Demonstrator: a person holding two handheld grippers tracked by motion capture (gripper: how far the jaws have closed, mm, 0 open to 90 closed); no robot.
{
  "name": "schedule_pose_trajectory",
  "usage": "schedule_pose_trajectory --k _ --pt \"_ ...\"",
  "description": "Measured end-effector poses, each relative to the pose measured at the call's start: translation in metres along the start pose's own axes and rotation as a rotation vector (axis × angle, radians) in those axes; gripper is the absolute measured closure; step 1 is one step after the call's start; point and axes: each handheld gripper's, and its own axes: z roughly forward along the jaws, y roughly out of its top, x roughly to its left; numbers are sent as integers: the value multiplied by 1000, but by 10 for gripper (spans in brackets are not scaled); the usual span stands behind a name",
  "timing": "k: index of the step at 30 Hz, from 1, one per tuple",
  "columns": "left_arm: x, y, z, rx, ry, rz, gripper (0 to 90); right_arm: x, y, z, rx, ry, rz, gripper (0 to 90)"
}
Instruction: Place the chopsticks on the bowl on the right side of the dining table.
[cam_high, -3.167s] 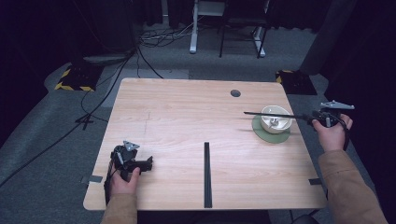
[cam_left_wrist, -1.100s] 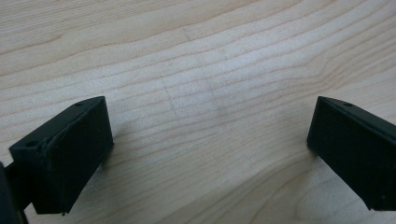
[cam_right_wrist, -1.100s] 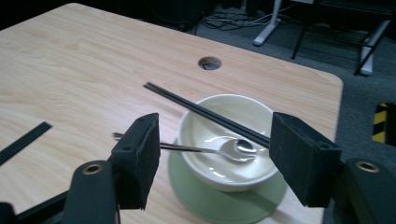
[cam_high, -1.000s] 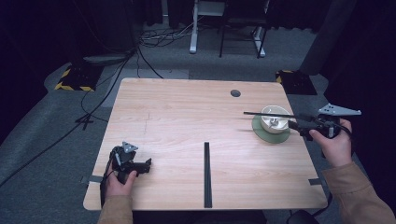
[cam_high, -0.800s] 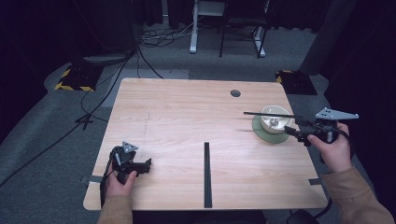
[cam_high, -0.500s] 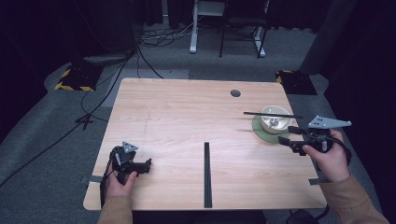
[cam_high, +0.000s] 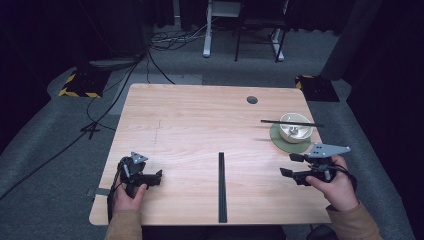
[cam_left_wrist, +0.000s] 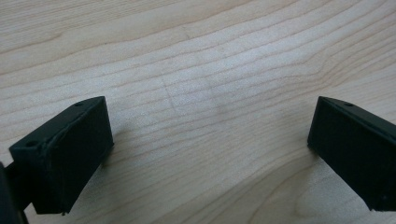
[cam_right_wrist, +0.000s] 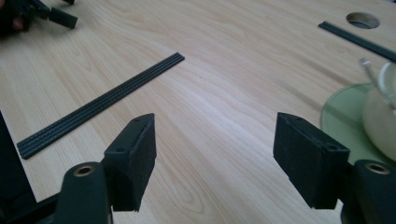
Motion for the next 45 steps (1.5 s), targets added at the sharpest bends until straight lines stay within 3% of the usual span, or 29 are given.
schedule_pose_trajectory --k 7,20,23,25,26,28,34,37,40,42,45 --pt "0 0 0 0 0 0 3 5 -8 14 -1 24 4 311" --pt "0 0 0 0 0 0 2 8 -39 55 124 38 -4 310" --pt "0 0 0 0 0 0 3 9 -43 59 126 40 -1 308" --pt "0 0 0 0 0 0 3 9 -46 63 98 30 -4 304" --pt "0 0 0 0 0 0 3 7 -51 68 86 -2 -22 301" --pt "0 0 0 0 0 0 3 6 -53 70 82 -11 -19 300" --pt "0 0 0 0 0 0 3 9 -62 79 76 -4 -23 292" --pt "0 0 0 0 1 0 3 11 -63 83 61 -11 -52 256" --pt "0 0 0 0 0 0 3 11 -63 84 63 -9 -52 243" --pt "0 0 0 0 0 0 3 11 -62 85 73 -10 -54 168" --pt "0 0 0 0 0 0 3 11 -62 86 84 -14 -41 146"
